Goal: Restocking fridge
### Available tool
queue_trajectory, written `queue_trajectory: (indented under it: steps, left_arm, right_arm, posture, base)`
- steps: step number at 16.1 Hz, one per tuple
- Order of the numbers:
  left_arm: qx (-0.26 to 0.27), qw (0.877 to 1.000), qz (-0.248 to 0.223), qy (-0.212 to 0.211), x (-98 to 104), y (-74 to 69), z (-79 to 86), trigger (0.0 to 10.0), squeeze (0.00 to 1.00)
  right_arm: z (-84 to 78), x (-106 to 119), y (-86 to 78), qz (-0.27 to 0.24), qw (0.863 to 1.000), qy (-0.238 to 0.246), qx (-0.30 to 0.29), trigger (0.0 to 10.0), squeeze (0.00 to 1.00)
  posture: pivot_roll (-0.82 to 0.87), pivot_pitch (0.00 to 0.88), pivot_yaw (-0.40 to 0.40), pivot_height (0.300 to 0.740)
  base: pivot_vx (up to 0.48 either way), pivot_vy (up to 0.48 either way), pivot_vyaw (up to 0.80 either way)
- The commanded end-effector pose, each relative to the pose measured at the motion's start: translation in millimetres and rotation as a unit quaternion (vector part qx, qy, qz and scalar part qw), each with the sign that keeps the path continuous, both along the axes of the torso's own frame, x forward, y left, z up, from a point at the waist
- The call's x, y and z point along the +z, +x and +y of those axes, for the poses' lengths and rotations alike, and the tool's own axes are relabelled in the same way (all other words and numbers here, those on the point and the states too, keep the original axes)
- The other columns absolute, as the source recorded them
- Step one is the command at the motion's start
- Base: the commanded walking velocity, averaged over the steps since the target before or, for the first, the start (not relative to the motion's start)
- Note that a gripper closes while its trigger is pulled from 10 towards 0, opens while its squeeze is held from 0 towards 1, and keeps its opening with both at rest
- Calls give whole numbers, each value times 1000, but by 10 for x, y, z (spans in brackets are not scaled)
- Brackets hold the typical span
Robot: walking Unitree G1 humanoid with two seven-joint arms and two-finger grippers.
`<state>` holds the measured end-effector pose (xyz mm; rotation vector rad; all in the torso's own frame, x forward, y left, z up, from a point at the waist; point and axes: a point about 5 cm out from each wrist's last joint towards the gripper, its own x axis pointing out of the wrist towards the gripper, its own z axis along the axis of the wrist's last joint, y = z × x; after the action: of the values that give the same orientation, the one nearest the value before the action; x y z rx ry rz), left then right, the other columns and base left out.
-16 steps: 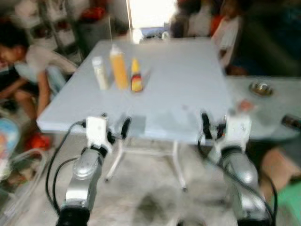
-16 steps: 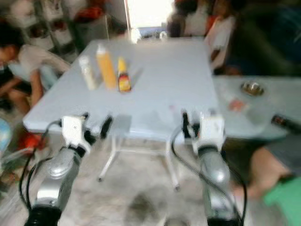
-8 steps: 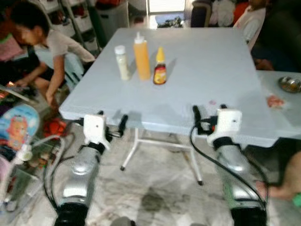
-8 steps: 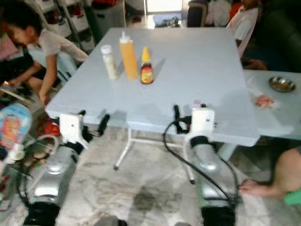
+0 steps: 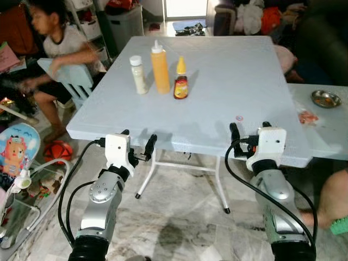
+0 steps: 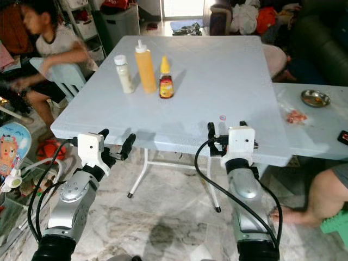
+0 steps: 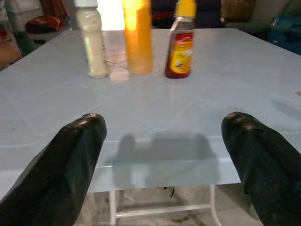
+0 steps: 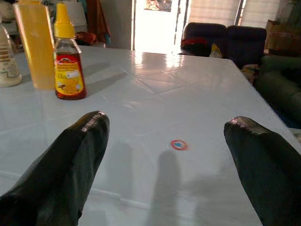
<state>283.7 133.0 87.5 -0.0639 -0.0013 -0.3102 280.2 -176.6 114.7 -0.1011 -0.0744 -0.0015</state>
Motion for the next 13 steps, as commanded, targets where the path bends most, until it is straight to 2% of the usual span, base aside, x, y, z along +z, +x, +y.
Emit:
queue_trajectory:
  steps: [1,13]
  left_arm:
    - [-2,1000,-5,8,23,5,34,10000,0]
    - [-6,1000,-1,8,21,6,8,10000,0]
  right_arm:
    - [44,9,18,-3,1000,3,4,10000,0]
    - [-35,-3,47,-1,999,-28,-21,10000,0]
  posture:
    - [-120,0,55,740]
    - [-116,0,56,740]
  base:
    - [401,262,0]
    - [373,301,0]
